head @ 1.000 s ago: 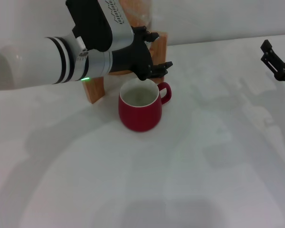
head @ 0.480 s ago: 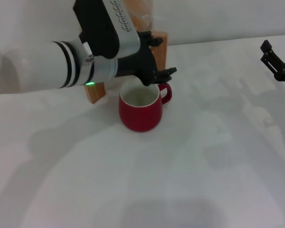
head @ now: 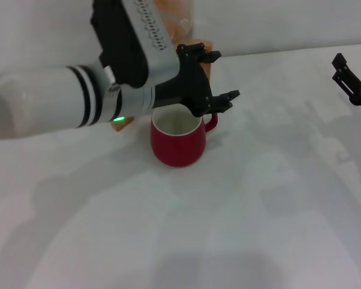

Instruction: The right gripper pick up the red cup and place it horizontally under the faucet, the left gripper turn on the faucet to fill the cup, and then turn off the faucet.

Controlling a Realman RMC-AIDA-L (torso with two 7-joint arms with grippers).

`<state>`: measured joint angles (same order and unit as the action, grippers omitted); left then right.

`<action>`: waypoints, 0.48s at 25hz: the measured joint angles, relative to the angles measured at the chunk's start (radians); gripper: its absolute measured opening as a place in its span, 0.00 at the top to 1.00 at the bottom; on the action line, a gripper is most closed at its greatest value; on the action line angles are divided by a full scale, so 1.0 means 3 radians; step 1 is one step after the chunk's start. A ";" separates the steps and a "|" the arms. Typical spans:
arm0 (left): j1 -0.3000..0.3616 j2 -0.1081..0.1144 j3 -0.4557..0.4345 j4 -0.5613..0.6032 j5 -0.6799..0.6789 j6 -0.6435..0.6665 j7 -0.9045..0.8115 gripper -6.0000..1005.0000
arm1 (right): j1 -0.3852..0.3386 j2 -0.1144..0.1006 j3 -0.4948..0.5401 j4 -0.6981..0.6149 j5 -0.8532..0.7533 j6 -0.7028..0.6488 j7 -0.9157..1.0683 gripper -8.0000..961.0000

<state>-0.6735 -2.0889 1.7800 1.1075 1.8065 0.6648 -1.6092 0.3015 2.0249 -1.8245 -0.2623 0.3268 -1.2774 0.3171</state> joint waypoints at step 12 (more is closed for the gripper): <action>0.1499 0.0009 0.0124 0.1001 -0.0937 -0.0016 0.0700 0.24 | -0.0009 -0.0004 -0.0144 0.0020 -0.0001 0.0028 0.0005 0.12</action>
<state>-0.2238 -2.0861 1.8172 1.4079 1.5255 0.6600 -1.3991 0.2988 2.0236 -1.8678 -0.2561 0.3266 -1.2690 0.3186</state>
